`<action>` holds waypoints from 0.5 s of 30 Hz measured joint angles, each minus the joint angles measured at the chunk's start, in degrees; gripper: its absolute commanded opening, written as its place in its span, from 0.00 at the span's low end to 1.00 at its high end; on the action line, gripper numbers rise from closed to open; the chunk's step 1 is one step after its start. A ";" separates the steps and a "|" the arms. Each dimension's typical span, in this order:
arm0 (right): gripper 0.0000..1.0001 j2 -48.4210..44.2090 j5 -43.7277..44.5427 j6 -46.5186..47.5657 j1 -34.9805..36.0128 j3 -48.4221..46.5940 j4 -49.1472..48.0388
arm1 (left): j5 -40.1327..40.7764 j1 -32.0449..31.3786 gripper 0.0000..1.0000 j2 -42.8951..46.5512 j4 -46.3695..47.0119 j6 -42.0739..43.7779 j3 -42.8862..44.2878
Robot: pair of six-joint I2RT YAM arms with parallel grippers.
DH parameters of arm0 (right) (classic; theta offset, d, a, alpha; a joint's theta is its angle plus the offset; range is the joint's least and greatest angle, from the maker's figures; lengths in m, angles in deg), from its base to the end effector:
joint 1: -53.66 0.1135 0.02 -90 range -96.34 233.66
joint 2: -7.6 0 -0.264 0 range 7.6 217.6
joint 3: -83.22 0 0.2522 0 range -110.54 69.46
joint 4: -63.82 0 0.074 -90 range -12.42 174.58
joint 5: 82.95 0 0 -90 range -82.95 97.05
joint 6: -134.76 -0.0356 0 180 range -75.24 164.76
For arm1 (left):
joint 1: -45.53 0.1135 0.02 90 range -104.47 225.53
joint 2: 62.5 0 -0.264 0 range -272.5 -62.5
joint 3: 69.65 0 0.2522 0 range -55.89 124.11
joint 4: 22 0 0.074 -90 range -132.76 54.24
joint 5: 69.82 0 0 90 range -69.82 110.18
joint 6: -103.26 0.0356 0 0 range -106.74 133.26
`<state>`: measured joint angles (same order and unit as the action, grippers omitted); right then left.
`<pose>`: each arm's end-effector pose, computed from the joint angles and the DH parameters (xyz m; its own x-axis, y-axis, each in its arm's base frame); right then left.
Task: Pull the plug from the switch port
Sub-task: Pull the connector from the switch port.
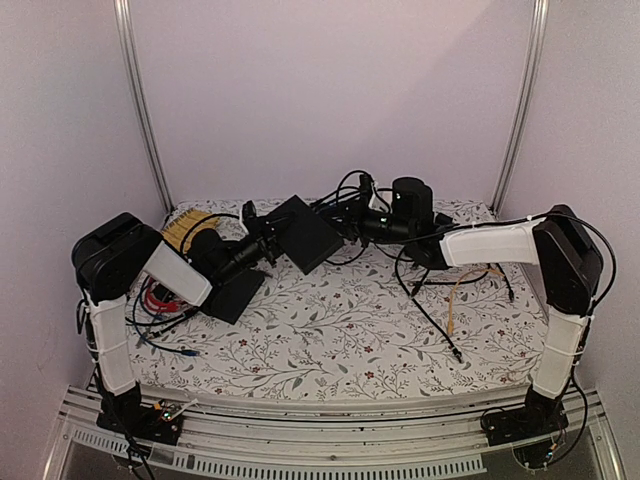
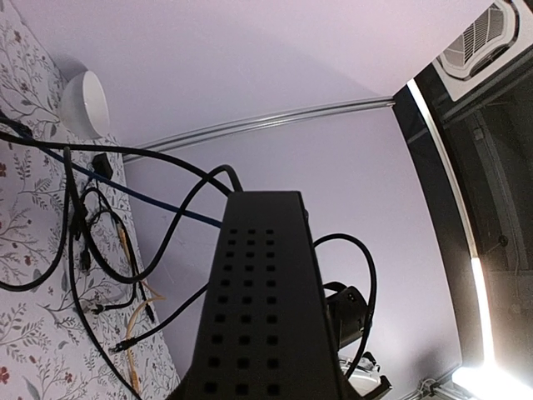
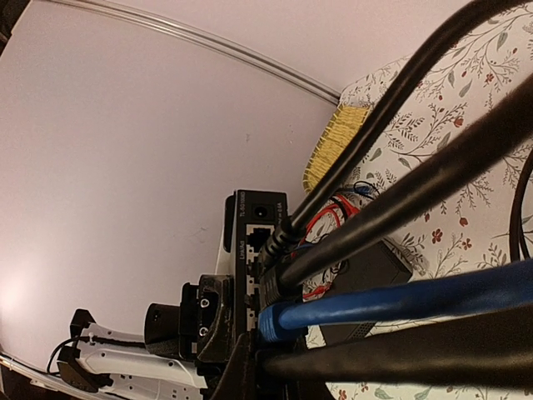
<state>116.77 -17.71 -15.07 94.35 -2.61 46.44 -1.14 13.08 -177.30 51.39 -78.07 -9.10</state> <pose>0.3269 0.3008 0.2519 -0.8245 0.3265 -0.4623 -0.3882 0.2681 0.8817 0.3132 -0.2145 0.1836 -0.7959 -0.5976 -0.0972 0.2583 -0.1898 -0.9472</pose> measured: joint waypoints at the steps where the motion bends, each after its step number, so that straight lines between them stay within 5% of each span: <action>1: 0.02 0.09 -0.02 0.00 0.00 0.00 -0.07 | 0.04 0.00 0.00 0.00 0.00 0.04 0.00; 15: 0.02 0.72 0.59 0.09 -0.22 -0.15 -0.76 | 5.16 -1.57 0.00 0.92 -0.07 1.95 -1.70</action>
<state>117.49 -17.12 -14.99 94.13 -2.77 45.68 4.02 11.51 -176.38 51.33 -76.13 -10.81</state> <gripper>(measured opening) 0.069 0.246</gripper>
